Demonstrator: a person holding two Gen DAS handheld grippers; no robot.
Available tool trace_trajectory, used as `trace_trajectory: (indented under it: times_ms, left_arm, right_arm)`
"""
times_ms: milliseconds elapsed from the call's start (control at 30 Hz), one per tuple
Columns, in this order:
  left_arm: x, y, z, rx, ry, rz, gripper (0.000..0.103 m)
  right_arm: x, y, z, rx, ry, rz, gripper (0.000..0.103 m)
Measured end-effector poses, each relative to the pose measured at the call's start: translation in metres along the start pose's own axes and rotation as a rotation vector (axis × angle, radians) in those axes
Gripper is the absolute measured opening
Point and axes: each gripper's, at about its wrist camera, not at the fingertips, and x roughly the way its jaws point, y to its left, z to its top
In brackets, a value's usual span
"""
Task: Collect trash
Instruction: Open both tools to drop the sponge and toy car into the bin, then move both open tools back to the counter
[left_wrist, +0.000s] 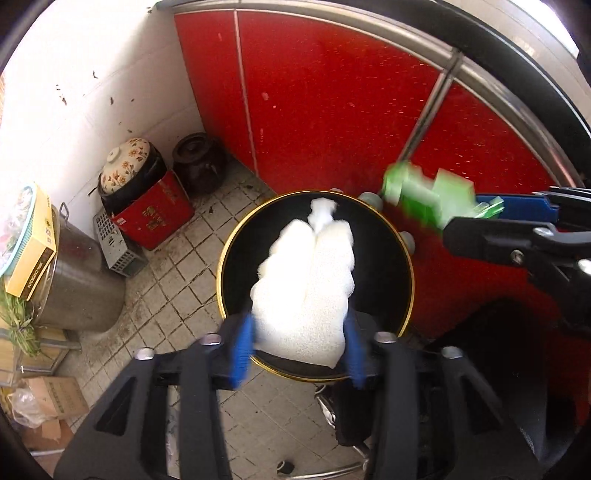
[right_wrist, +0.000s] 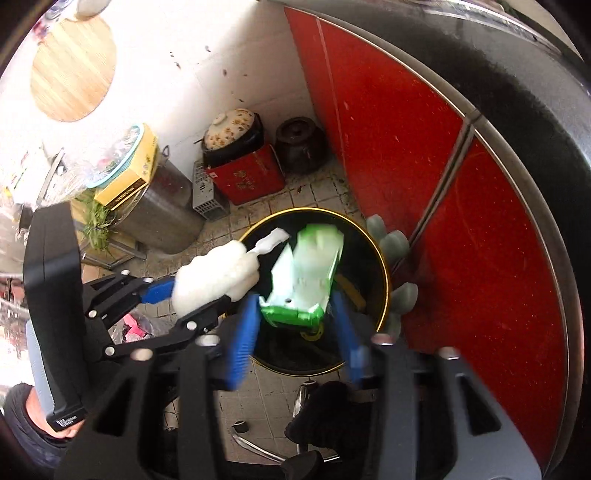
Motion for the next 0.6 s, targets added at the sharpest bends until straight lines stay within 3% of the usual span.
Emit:
trace_trajectory:
  times_ms: [33,67,367,600]
  left_arm:
    - [0.001,0.001,0.000,0.003,-0.002,0.005,0.066]
    - [0.001,0.001,-0.002,0.004,-0.011,0.010,0.068]
    - [-0.009,0.005,-0.004,-0.014,-0.017,0.013,0.075]
    - [-0.057,-0.030,0.006,0.039,-0.130,-0.006,0.088]
  right_arm:
    - [0.000,-0.001,0.000,0.005,-0.004,0.009,0.069]
    - [-0.001,-0.001,0.000,0.002,-0.012,0.012,0.069]
    - [-0.034,-0.005,-0.015,-0.003,-0.070,-0.004,0.075]
    - [-0.111,-0.015,-0.041,0.021,-0.225,-0.048,0.081]
